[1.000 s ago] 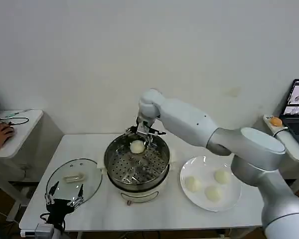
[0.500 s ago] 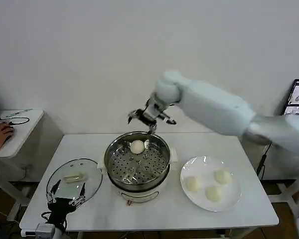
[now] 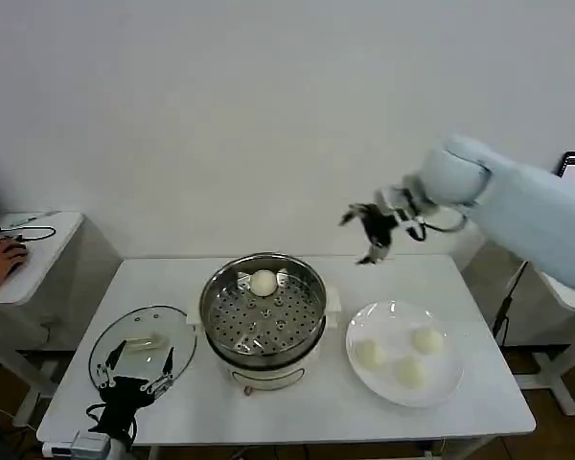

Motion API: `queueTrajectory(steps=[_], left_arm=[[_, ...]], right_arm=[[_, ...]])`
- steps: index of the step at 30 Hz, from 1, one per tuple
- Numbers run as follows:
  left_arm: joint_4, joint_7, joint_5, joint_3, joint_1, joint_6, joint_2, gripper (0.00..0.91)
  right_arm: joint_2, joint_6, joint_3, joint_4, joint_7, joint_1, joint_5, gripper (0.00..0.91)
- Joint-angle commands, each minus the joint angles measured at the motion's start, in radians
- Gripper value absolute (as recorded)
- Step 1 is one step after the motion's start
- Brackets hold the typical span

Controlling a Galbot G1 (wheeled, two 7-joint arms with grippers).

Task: Take steamed baozi put them in steamer then cover it.

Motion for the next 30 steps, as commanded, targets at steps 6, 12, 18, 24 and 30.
queueTrajectory(steps=[6,12,18,24,30], left_arm=[[-0.020,0.000,0.005,0.008,0.012,0.001,-0.001,0.907],[-0.038,0.009,0.011,0.012,0.025,0.005,-0.006,0.907],[-0.033,0.007,0.021,0.016,0.027,0.005,-0.013,0.907],[-0.032,0.006,0.020,0.015,0.034,0.005,-0.019,0.907],[-0.031,0.005,0.021,0.009,0.036,0.006,-0.025,0.907]], right_arm=[[-0.175,-0.369,0.168,0.152,0.036,-0.413,0.105,0.907],[-0.120,-0.409,0.180,0.113,0.007,-0.488,0.016,0.907],[-0.066,-0.392,0.197,0.093,0.029,-0.549,-0.079,0.907],[0.001,-0.352,0.207,0.026,0.046,-0.568,-0.154,0.907],[0.072,-0.304,0.202,-0.064,0.018,-0.564,-0.214,0.907]])
